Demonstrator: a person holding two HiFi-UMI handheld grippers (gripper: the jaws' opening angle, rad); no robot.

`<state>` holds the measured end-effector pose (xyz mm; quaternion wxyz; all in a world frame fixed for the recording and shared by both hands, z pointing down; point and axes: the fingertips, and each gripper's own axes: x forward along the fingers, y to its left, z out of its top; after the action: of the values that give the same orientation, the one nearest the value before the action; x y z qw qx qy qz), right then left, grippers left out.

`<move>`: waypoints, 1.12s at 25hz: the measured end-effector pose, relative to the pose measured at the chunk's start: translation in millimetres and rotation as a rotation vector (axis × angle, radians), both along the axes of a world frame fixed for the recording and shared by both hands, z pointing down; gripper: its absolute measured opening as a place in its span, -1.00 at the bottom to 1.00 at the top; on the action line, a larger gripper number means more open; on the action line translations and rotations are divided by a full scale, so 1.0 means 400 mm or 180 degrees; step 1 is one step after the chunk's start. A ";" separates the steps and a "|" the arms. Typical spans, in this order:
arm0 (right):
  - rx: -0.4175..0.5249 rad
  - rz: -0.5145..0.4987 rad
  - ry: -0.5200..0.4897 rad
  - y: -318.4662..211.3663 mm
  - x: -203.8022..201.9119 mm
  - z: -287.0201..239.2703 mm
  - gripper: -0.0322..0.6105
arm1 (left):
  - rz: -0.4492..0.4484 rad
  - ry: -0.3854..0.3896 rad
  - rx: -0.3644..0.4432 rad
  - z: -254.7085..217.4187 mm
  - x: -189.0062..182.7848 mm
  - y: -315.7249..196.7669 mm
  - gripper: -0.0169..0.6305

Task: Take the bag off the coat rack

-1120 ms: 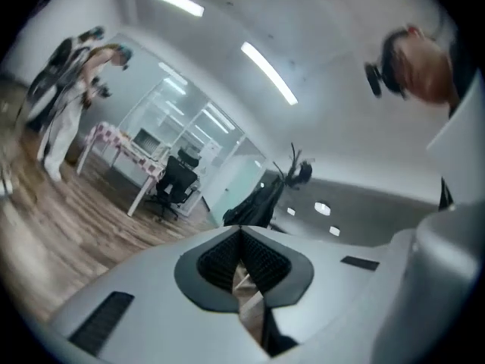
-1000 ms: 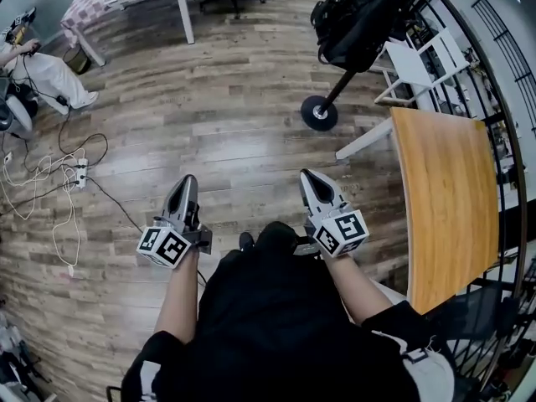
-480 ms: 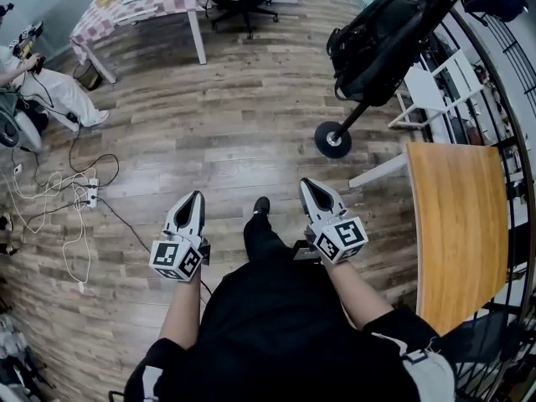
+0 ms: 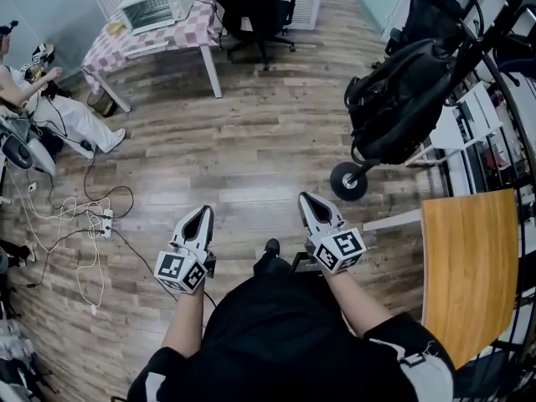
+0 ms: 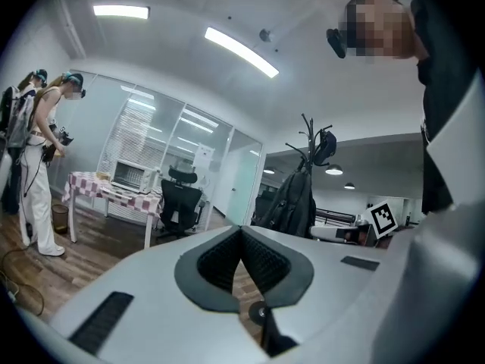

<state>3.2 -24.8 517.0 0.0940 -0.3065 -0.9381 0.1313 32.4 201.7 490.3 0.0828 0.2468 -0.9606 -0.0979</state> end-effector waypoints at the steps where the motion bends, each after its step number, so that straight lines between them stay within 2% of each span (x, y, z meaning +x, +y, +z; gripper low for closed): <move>1: -0.0015 -0.0029 0.0003 0.005 -0.034 -0.001 -0.79 | 0.0008 0.0001 -0.0017 -0.005 -0.033 -0.002 -0.92; 6: -0.0074 -0.0141 -0.0010 0.023 -0.203 -0.008 -0.79 | -0.0011 0.0043 -0.0049 -0.011 -0.190 -0.001 -0.92; 10: -0.0075 -0.0215 -0.0042 0.024 -0.304 -0.008 -0.79 | -0.0004 0.0019 -0.0048 -0.013 -0.280 -0.021 -0.92; 19: -0.0073 -0.0206 0.0031 0.010 -0.412 0.018 -0.79 | 0.0028 0.0060 0.0028 0.012 -0.401 -0.040 -0.92; 28: -0.0050 0.0028 0.0042 -0.028 -0.538 0.024 -0.79 | 0.0187 0.0059 0.0065 0.019 -0.573 -0.046 -0.92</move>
<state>-212.2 -36.2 526.6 0.0972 -0.3023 -0.9377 0.1410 -196.9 183.2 497.8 0.0920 0.2748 -0.9510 -0.1075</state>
